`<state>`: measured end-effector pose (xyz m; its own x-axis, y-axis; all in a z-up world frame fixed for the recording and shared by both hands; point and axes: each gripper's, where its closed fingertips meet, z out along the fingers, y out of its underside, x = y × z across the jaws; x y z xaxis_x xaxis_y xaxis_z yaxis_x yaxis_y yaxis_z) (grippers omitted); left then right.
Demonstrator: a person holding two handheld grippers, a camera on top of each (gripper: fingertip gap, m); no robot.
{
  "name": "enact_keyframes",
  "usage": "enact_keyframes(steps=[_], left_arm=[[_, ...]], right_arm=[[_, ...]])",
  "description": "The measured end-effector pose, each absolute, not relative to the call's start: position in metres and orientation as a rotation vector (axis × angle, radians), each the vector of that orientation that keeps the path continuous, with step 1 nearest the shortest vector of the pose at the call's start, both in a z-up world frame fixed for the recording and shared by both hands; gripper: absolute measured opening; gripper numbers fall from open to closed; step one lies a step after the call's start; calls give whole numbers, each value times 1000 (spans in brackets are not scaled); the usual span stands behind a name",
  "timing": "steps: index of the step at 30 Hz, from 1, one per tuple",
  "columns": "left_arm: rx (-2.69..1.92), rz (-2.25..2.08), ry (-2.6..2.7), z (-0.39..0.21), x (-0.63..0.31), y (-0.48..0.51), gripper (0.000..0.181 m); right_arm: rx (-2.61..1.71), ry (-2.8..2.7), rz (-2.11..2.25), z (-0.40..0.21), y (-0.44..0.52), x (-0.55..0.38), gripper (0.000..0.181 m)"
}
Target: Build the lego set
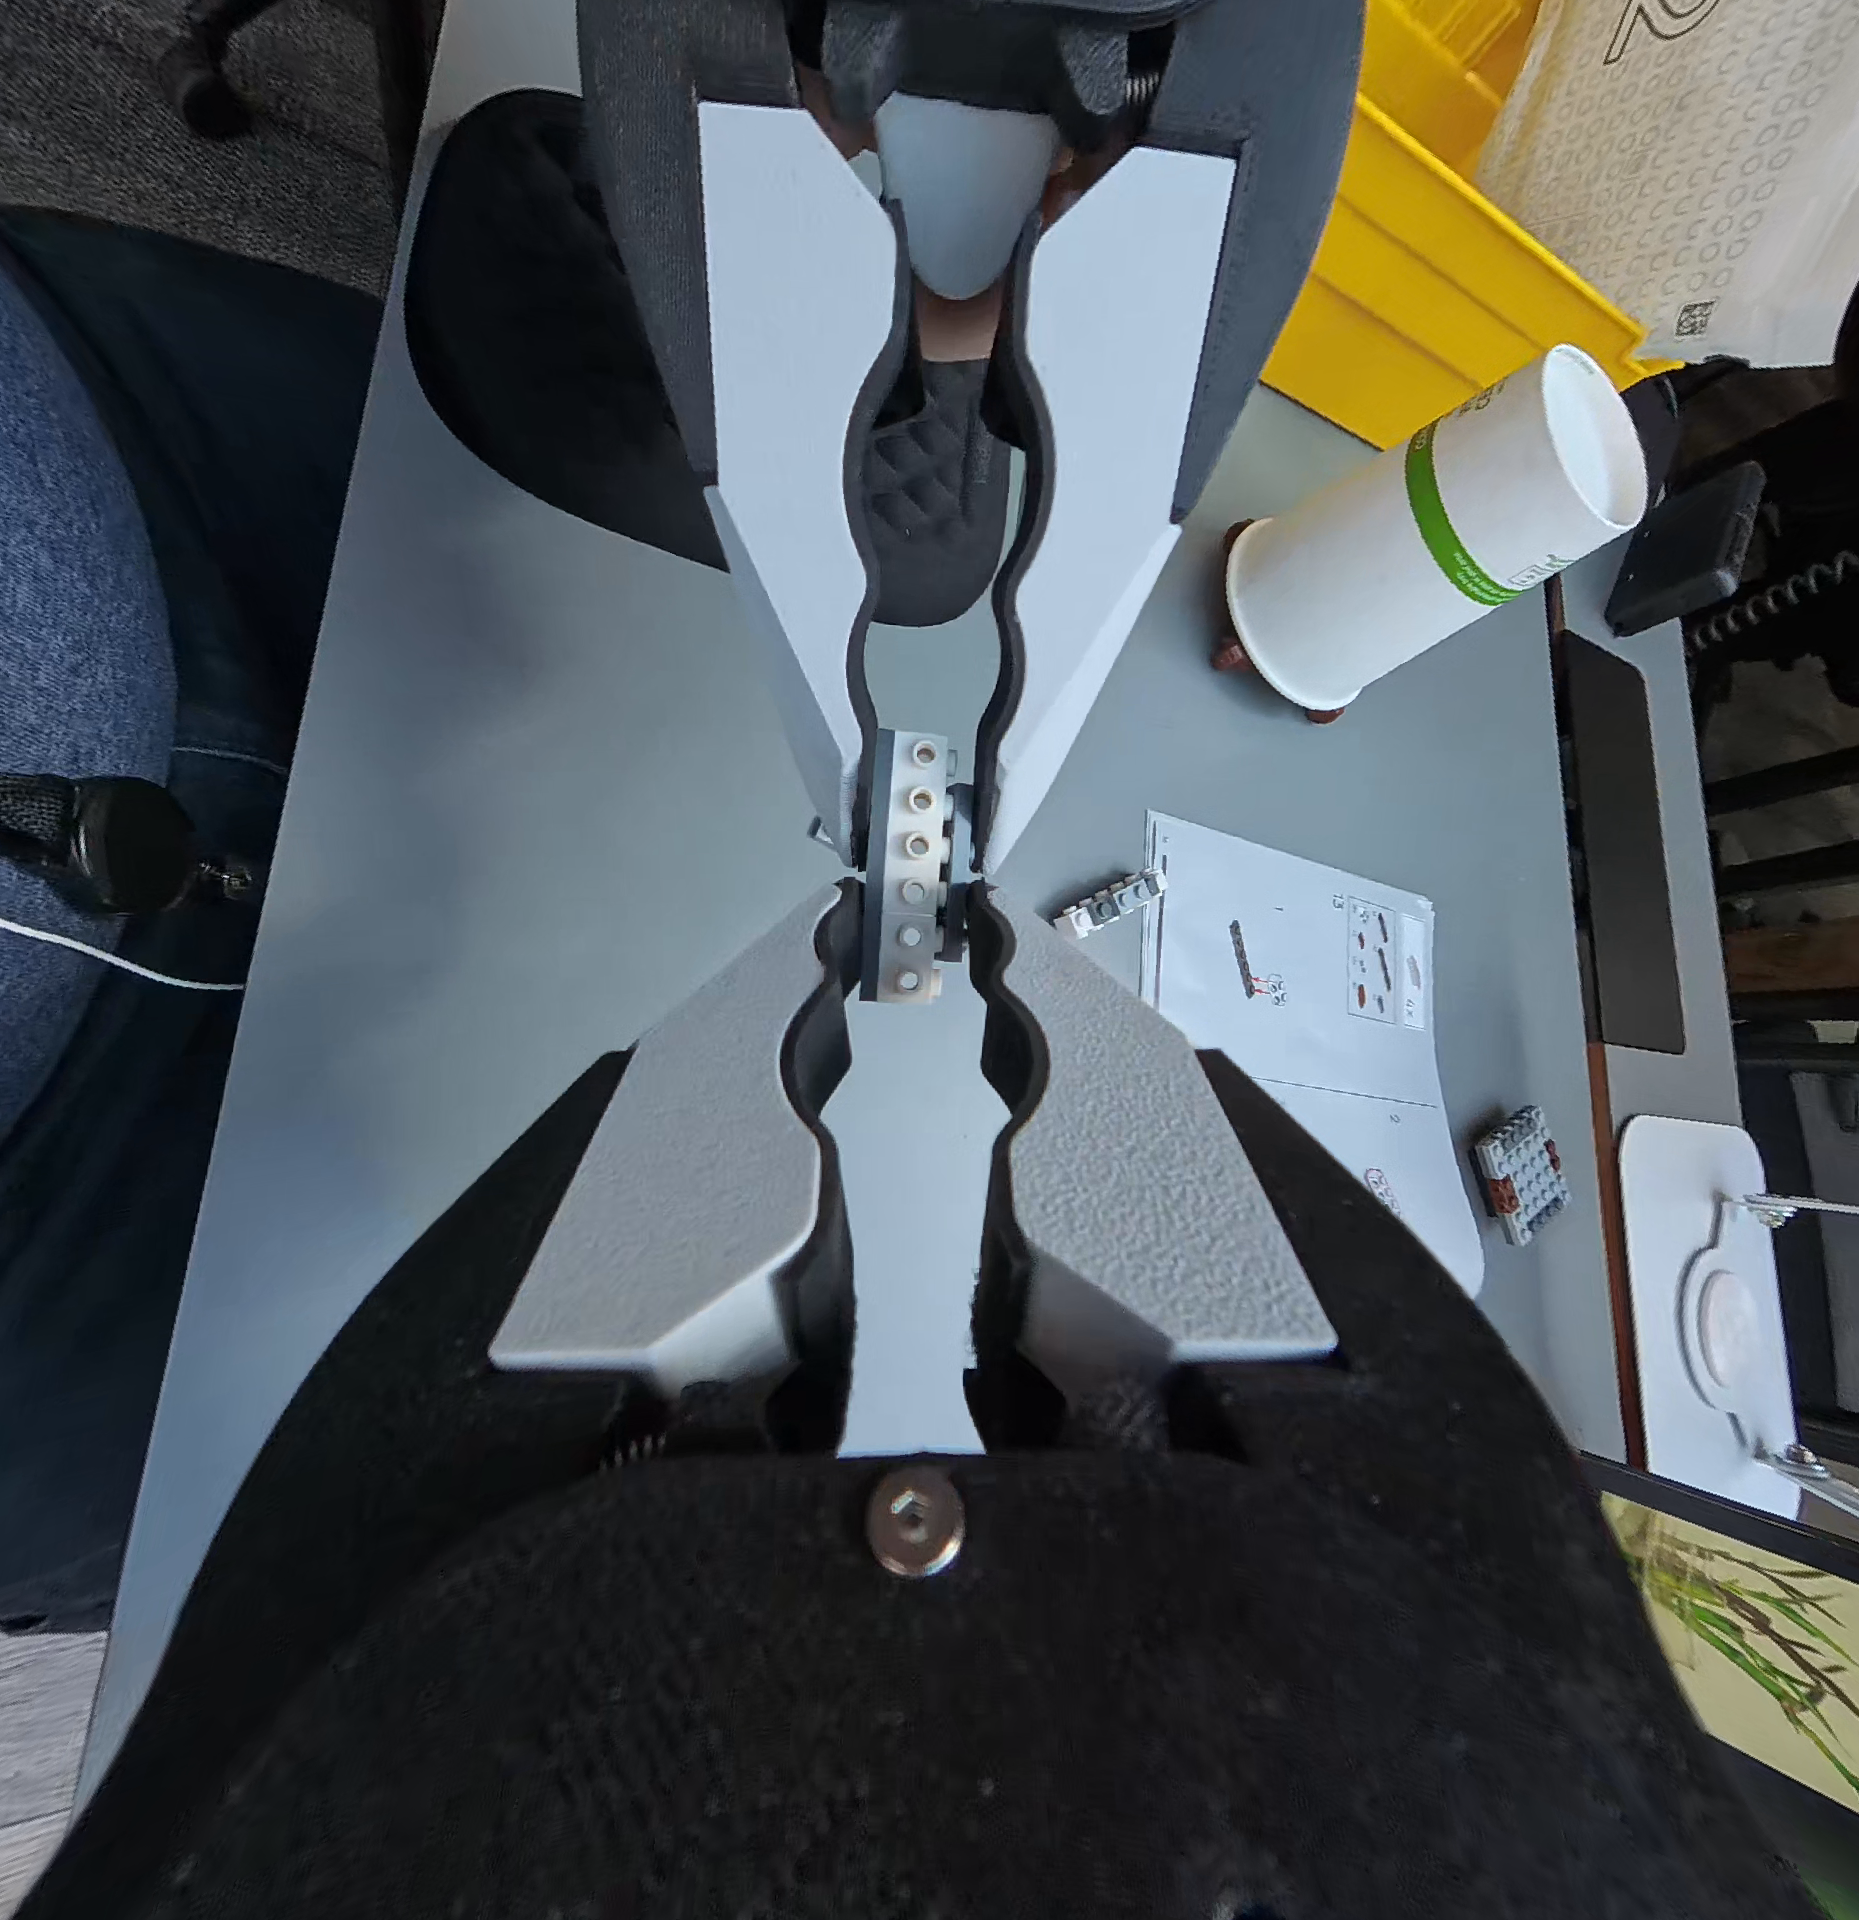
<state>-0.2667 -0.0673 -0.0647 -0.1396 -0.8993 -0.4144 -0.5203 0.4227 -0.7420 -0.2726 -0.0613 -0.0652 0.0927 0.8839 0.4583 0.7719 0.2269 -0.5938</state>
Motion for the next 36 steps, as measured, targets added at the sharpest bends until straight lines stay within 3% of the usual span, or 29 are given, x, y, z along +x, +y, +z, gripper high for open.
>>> enact_keyframes(steps=[4, 7, 9, 14, 19, 24, 29, 31, 32, 36], left_arm=[[-1266, -617, 1755, -59, -267, -67, 19], [-1450, -787, 1722, -66, -274, -66, 44], [-1559, -1029, 1619, -62, -274, -68, 47], [-1673, -1570, 1280, -38, -269, -65, 34], [-1727, -1573, 1193, -44, -265, -55, 9], [-1742, -1573, 1166, -43, -265, -51, 9], [-1719, -1524, 1194, -39, -261, -56, 9], [-1706, -1486, 1218, -38, -259, -58, 9], [-1719, -1453, 1234, -41, -259, -58, 9], [-1785, -1336, 1177, -50, -282, -37, 9]], right_arm=[[-1510, -1654, 122, -60, -58, -271, 18], [-1499, -1613, 27, -57, -50, -263, 18], [-1487, -1585, -10, -55, -47, -260, 18], [-1395, -1550, -176, -51, -39, -258, 19], [-1316, -1532, -227, -46, -38, -263, 18], [-1333, -1482, -208, -46, -34, -264, 21], [-1422, -1466, -240, -58, -21, -263, 48], [-1390, -1506, -214, -63, -25, -270, 10], [-1374, -1499, -235, -63, -23, -269, 10], [-1525, -1420, -158, -77, -13, -253, 35]])
